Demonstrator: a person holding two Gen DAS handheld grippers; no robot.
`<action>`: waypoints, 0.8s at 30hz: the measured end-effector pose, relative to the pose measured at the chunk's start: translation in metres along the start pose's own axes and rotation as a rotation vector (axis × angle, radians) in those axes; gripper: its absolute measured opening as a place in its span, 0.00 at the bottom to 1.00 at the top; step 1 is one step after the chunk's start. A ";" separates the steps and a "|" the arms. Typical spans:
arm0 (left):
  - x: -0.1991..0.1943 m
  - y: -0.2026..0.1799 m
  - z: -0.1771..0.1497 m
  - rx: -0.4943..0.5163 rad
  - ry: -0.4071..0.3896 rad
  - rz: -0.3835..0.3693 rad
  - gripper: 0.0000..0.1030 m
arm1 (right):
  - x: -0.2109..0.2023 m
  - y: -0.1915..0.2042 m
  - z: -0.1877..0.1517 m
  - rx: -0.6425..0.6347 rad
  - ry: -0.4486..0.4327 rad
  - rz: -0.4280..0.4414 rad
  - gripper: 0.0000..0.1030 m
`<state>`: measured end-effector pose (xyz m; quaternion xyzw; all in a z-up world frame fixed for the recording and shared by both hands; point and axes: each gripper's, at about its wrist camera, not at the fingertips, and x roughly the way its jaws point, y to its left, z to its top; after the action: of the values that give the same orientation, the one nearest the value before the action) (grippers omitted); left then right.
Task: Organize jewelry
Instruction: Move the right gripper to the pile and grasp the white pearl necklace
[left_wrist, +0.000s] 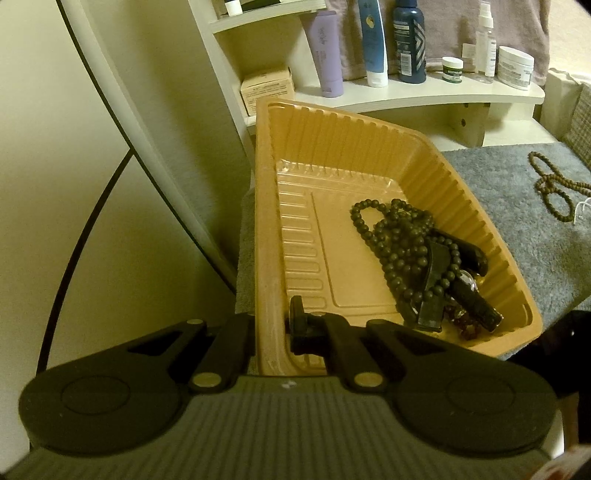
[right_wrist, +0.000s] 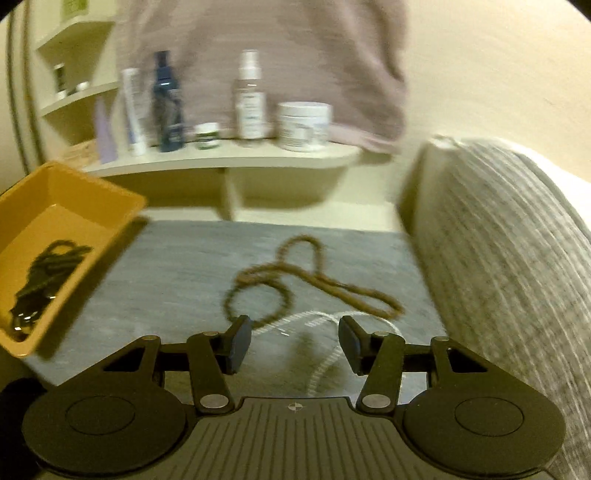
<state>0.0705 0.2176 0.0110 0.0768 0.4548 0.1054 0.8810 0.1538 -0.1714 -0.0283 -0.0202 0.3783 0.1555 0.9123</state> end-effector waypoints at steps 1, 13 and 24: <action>0.000 0.000 0.000 0.000 0.000 0.001 0.02 | 0.001 -0.004 -0.002 0.011 0.006 -0.010 0.51; -0.001 0.000 0.000 0.003 0.004 0.004 0.02 | 0.018 -0.003 -0.024 0.043 0.097 0.009 0.24; -0.001 0.000 0.000 0.006 0.004 0.005 0.03 | 0.033 0.000 -0.022 0.045 0.103 -0.020 0.02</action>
<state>0.0701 0.2172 0.0122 0.0803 0.4567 0.1064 0.8796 0.1611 -0.1658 -0.0668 -0.0114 0.4279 0.1364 0.8934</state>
